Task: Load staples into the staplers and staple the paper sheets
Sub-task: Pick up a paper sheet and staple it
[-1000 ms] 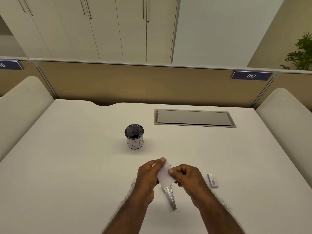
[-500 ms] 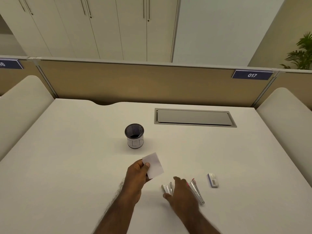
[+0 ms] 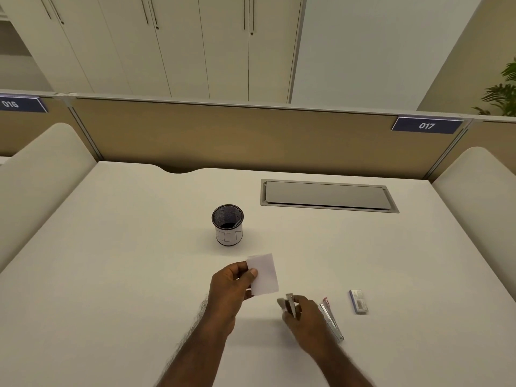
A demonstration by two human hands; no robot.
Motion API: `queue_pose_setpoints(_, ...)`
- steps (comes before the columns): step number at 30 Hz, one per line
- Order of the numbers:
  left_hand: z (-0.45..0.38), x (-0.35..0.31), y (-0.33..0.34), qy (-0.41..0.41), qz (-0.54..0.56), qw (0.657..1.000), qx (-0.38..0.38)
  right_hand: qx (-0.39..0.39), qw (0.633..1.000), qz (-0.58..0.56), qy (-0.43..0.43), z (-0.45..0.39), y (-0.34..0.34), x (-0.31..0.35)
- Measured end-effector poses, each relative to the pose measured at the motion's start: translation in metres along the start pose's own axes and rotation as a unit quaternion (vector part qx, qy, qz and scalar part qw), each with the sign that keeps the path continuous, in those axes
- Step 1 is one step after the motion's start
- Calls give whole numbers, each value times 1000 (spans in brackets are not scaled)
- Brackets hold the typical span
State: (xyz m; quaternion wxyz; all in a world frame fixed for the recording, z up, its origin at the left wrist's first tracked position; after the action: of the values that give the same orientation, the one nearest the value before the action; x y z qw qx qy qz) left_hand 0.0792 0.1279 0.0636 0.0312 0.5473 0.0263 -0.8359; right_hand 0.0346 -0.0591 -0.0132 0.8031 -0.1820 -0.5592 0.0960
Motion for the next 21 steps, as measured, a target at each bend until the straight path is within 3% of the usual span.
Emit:
queue_pose_setpoints(2, -1, -2, -4, 5, 2, 1000, -17, 48, 992, -117, 11, 2, -12, 20)
queue_pose_setpoints(5, -2, -5, -7, 18, -3, 999, -38, 108, 974, -199, 12, 8, -32, 52)
queue_pose_setpoints(12, 3, -19, 1, 66, -70, 995, -36, 175, 975, -129, -47, 18, -58, 115)
queue_pose_setpoints(21, 9, -31, 10, 106, -127, 986, -8, 202, 978, -37, -33, 11, -62, 119)
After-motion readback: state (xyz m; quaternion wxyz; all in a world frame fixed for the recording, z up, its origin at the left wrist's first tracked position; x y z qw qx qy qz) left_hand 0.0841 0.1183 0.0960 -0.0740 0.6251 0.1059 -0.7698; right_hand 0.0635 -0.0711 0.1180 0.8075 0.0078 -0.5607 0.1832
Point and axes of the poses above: each hand's wrist, its own z-axis away from the middle knuckle, its own y-axis out of the palm, x = y × z, the point moved 6 cm from there along -z, towards the middle knuckle, and after that the axes turned 9 degrees about -z, right-handed, at the moved point
